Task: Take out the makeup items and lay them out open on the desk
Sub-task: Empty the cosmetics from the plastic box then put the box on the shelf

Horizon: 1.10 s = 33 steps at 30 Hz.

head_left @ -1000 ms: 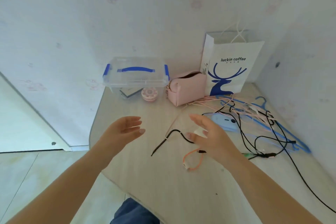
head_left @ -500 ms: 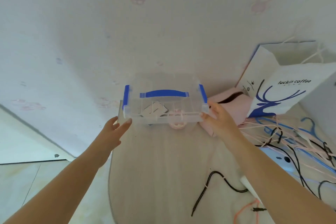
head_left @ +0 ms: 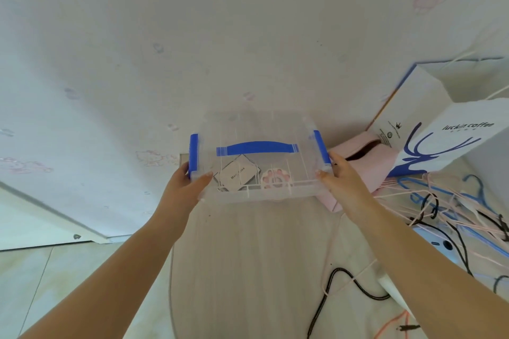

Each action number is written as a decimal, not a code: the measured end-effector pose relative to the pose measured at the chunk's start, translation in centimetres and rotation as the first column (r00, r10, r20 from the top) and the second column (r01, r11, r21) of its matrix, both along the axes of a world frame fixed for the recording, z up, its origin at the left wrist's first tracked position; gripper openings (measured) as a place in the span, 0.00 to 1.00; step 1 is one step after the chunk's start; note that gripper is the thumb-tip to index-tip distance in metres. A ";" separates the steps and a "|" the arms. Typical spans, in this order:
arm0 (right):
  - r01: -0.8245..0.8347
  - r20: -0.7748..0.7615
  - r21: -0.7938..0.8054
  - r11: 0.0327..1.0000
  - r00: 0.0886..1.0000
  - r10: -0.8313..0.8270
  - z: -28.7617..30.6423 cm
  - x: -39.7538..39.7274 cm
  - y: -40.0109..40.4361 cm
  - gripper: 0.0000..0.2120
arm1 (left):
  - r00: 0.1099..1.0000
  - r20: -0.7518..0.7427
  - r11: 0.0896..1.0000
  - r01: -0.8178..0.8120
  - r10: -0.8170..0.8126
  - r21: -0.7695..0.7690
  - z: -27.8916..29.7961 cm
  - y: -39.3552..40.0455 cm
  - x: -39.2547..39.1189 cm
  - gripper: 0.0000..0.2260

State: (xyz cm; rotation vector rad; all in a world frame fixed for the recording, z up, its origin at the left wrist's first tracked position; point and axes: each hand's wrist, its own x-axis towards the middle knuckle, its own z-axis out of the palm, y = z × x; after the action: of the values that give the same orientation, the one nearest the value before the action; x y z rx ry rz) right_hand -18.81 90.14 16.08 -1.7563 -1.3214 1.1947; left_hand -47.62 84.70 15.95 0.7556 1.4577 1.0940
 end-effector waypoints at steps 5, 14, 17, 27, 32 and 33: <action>0.044 -0.044 0.006 0.999 0.998 -0.044 0.3 0.0 -1.2 0.24 | 1.000 0.017 1.000 0.000 0.000 0.020 0.5 -0.8 -0.2 0.12; 0.152 -0.177 0.033 0.988 0.974 -0.144 1.6 1.1 -9.1 0.28 | 0.996 -0.037 0.986 0.089 -0.084 0.143 2.4 -5.0 -1.2 0.11; 0.278 -0.177 0.045 0.960 0.948 -0.266 1.7 2.1 -12.1 0.23 | 0.988 -0.066 0.973 0.147 -0.137 0.179 3.1 -6.0 0.3 0.11; 0.672 -0.121 0.081 0.736 0.740 -0.662 2.6 10.9 -25.3 0.20 | 0.879 -0.044 0.854 0.471 -0.474 0.221 3.3 -8.8 11.9 0.13; 0.827 -0.098 0.096 0.554 0.562 -0.821 2.2 15.7 -35.5 0.19 | 0.728 -0.027 0.705 0.672 -0.685 0.228 2.9 -11.7 20.4 0.14; 0.843 -0.100 0.101 0.529 0.537 -0.837 2.0 16.4 -37.0 0.18 | 0.705 -0.015 0.684 0.693 -0.709 0.228 3.0 -12.2 21.7 0.14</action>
State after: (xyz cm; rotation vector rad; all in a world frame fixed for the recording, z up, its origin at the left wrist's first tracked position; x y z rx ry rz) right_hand -2.43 53.16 18.12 -1.8789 -0.3384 0.5301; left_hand -25.96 72.53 18.93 1.2875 0.8388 0.6584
